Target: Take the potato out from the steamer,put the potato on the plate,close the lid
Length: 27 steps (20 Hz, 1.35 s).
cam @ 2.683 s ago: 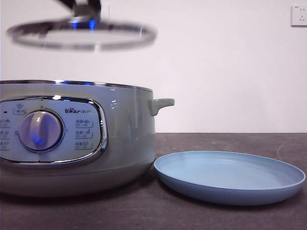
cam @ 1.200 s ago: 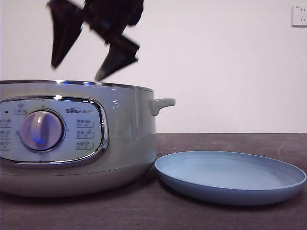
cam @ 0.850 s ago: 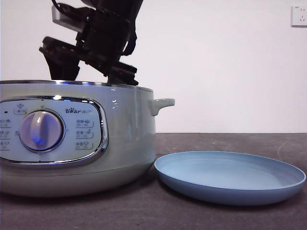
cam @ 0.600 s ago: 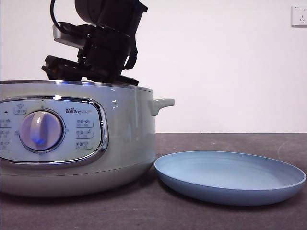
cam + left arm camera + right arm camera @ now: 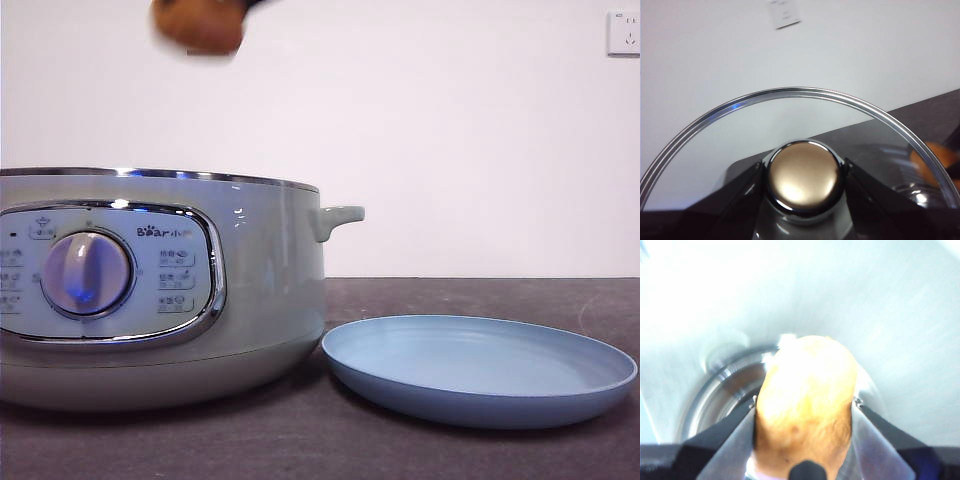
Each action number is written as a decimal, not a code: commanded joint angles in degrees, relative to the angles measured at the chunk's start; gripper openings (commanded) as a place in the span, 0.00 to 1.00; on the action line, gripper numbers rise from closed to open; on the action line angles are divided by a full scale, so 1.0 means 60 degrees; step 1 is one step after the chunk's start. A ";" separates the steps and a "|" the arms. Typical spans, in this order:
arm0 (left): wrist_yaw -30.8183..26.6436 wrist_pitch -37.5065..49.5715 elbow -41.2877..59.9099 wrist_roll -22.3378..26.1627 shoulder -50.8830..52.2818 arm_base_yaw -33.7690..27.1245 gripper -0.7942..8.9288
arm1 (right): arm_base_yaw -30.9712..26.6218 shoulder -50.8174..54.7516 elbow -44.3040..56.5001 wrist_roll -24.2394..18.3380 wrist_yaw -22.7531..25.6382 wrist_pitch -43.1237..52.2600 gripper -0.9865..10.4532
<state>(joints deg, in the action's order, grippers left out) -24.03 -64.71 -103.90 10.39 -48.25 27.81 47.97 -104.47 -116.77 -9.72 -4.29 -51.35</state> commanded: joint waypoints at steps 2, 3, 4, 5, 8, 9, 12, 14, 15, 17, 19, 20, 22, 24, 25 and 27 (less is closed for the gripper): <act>0.0805 0.0998 -0.0080 -0.0011 -0.0641 -0.0007 0.07 | -0.0678 0.1355 -0.0004 -0.0142 0.0036 -0.0346 0.08; 0.1147 0.1140 -0.0080 -0.0011 -0.0871 -0.0007 0.07 | -0.0973 0.1734 -0.0004 -0.0138 0.0033 -0.0568 0.08; 0.1512 0.1275 -0.0080 -0.0011 -0.1111 -0.0007 0.07 | -0.1286 0.2033 -0.0004 -0.0135 0.0033 -0.0889 0.08; 0.1861 0.1410 -0.0080 -0.0011 -0.1384 -0.0007 0.07 | -0.1712 0.2317 -0.0004 -0.0109 0.0029 -0.1355 0.08; 0.2452 0.1672 -0.0080 -0.0011 -0.1912 -0.0007 0.07 | -0.2758 0.2630 0.0004 -0.0018 0.0007 -0.2481 0.08; 0.2616 0.1723 -0.0080 -0.0011 -0.2051 -0.0007 0.07 | -0.2998 0.2634 0.0004 0.0033 -0.0047 -0.2765 0.08; 0.3067 0.1851 -0.0080 -0.0011 -0.2495 -0.0007 0.07 | -0.3719 0.2634 0.0047 0.0281 -0.0051 -0.3544 0.08; 0.3315 0.1923 -0.0080 -0.0011 -0.2801 -0.0007 0.07 | -0.4113 0.2634 0.0208 0.0528 -0.0051 -0.3636 0.08; 0.3384 0.1978 -0.0080 -0.0011 -0.3016 -0.0007 0.07 | -0.4280 0.2634 0.0332 0.0667 -0.0047 -0.3646 0.08; 0.3544 0.2055 -0.0080 -0.0011 -0.3366 -0.0007 0.07 | -0.4426 0.2634 0.0703 0.0729 -0.0047 -0.3617 0.08; 0.3752 0.2146 -0.0080 -0.0007 -0.3614 -0.0007 0.07 | -0.4422 0.2634 0.1300 0.0783 -0.0058 -0.3457 0.08; 0.3858 0.2189 -0.0080 -0.0007 -0.3701 -0.0007 0.07 | -0.4408 0.2634 0.1657 0.0790 -0.0127 -0.3344 0.08; 0.3869 0.2244 -0.0080 -0.0007 -0.3836 -0.0007 0.07 | -0.4357 0.2634 0.2514 0.0798 -0.0900 -0.2783 0.08; 0.3869 0.2251 -0.0080 -0.0007 -0.3891 -0.0007 0.07 | -0.4284 0.2634 0.3410 0.0805 -0.1381 -0.2244 0.08; 0.3865 0.2259 -0.0080 -0.0007 -0.3891 -0.0007 0.07 | -0.4255 0.2634 0.3810 0.0805 -0.1377 -0.2073 0.08; 0.3861 0.2273 -0.0080 -0.0007 -0.3891 -0.0007 0.07 | -0.4091 0.2634 0.4670 0.0896 -0.1512 -0.1621 0.08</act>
<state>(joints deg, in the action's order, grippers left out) -0.89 -54.35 -103.85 10.28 -72.31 27.81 23.35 -88.44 -89.45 -5.08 -13.08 -61.28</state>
